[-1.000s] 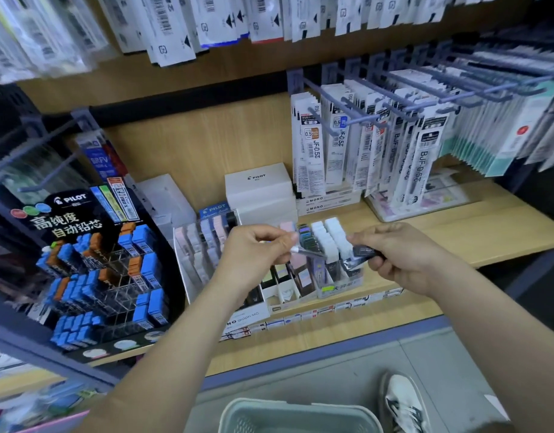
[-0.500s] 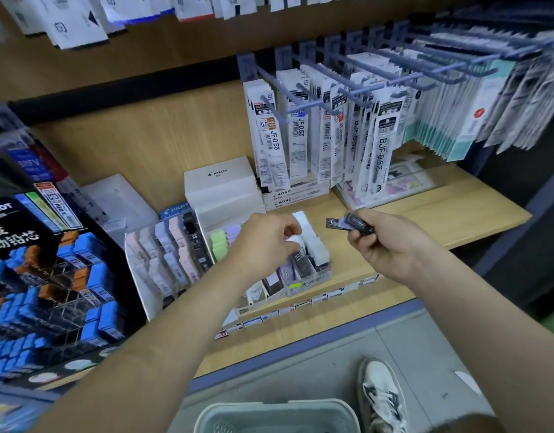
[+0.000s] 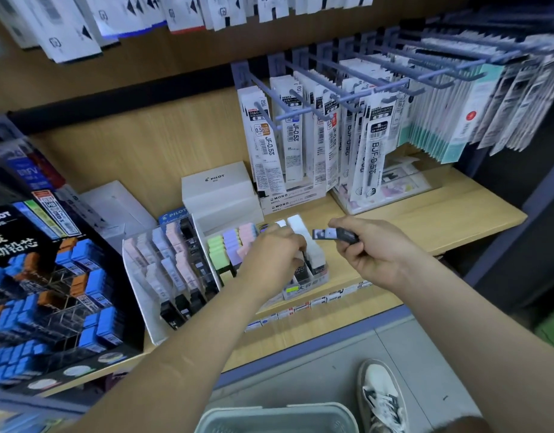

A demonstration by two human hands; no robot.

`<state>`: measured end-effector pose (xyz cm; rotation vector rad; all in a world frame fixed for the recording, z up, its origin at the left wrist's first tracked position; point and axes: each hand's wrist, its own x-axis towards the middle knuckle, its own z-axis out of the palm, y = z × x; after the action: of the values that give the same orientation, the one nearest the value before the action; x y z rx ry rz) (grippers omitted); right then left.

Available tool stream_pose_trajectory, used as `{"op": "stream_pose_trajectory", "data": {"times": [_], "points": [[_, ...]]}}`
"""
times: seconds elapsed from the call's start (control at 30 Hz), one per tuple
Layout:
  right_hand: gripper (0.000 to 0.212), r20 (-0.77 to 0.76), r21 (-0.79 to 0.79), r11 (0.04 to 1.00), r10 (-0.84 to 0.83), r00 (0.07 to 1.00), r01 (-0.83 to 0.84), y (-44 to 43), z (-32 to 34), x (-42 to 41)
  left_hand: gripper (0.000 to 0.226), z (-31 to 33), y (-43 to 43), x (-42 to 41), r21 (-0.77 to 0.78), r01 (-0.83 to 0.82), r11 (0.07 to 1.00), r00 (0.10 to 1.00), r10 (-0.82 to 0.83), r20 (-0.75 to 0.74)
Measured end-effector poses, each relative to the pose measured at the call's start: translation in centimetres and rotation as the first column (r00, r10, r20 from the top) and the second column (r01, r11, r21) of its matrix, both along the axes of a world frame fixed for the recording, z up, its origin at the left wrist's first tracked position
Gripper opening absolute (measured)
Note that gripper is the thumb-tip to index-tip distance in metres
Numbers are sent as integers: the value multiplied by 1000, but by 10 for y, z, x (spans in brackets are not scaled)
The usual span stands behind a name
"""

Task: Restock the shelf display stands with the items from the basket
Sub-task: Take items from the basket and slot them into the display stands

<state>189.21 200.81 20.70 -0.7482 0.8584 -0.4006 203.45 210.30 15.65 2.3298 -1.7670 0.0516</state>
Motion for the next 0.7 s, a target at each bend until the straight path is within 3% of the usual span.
{"op": "stream_pose_trajectory", "data": {"times": [0.03, 0.07, 0.1, 0.13, 0.17, 0.2, 0.23, 0.3, 0.37, 0.47, 0.57, 0.7], "points": [[6, -19, -35, 999, 14, 1000, -14, 2, -1, 1, 16, 5, 2, -2, -48, -57, 997, 995, 53, -79], [5, -32, -64, 997, 28, 999, -30, 4, -1, 2, 14, 13, 6, -6, -107, -161, 981, 959, 130, -254], [5, -41, -85, 995, 42, 998, -45, 6, -1, 3, 13, 24, 11, -11, -139, -291, 946, 836, 181, -518], [5, -47, -102, 993, 50, 998, -54, 8, -1, 4, 17, 36, 17, -17, -123, -394, 911, 613, 161, -774], [5, -52, -119, 991, 53, 997, -59, 11, -1, 6, 23, 46, 23, -22, -71, -445, 893, 367, 110, -924], [6, -60, -140, 988, 55, 997, -63, 14, -1, 8, 28, 54, 29, -27, -27, -432, 902, 204, 69, -976], [7, -69, -166, 984, 57, 996, -68, 18, 0, 11, 29, 58, 35, -31, -6, -389, 921, 164, 63, -984], [6, -82, -225, 971, 57, 995, -74, 28, -1, 19, 24, 61, 44, -41, -22, -336, 941, 233, 60, -971], [10, -97, -267, 960, 63, 993, -87, 41, -3, 28, 23, 57, 50, -46, -85, -401, 912, 316, 51, -947], [22, -118, -271, 949, 133, 984, -161, 55, -4, 36, 17, 54, 62, -38, -144, -494, 857, 352, 46, -935], [29, -155, -255, 909, 298, 942, -329, 57, 1, 34, 18, 58, 74, -21, -121, -475, 872, 351, 62, -934], [34, -144, -255, 782, 550, 823, -568, 50, 6, 24, 20, 64, 85, -4, -52, -385, 922, 395, 113, -912]]}}
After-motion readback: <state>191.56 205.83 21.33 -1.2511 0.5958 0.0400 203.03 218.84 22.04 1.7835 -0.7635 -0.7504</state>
